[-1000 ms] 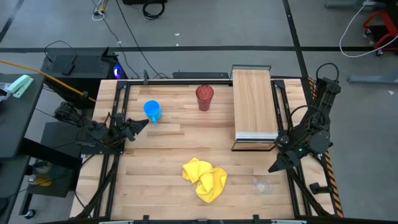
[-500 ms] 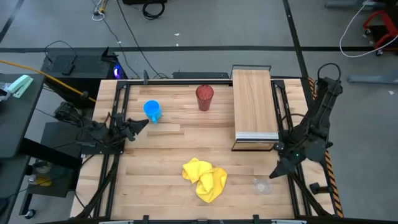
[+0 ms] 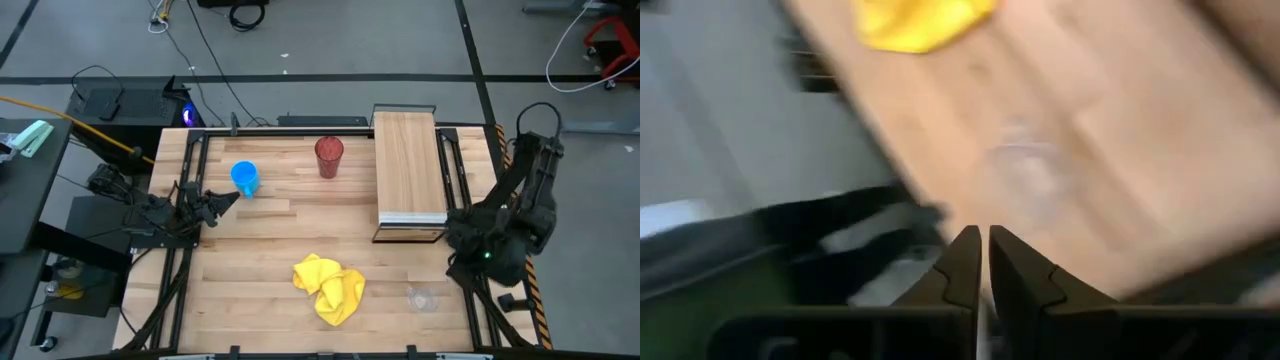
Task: Stack small to large cups/mugs on shelf
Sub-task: Put the transparent mug on the shelf
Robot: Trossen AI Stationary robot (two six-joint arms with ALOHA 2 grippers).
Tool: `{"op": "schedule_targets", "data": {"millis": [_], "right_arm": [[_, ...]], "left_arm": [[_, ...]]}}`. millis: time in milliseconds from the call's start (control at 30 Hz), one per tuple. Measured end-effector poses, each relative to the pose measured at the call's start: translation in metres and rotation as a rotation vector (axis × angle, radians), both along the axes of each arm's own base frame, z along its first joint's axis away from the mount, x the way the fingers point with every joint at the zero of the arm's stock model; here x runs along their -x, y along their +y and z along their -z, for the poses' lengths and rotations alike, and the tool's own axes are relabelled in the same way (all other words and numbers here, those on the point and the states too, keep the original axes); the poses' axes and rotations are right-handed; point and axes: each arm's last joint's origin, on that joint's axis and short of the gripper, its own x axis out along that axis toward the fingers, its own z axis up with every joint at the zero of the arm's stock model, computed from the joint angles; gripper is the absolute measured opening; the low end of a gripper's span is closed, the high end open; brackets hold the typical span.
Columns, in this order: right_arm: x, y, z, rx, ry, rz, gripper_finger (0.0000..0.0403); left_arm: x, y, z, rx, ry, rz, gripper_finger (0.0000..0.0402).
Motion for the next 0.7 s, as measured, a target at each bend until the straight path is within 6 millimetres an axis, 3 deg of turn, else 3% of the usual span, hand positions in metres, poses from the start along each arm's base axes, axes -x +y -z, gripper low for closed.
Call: {"op": "schedule_targets", "data": {"millis": [367,700], "right_arm": [[-0.027,0.051,0.042,0.18,0.212,-0.083,0.0031],[-0.045,0.067,0.071,0.276,0.293,0.009,0.0031]], "left_arm": [[0.0,0.0,0.0,0.0,0.0,0.0,0.0035],[0.0,0.0,0.002,-0.01,0.016,0.0,0.0028]]}}
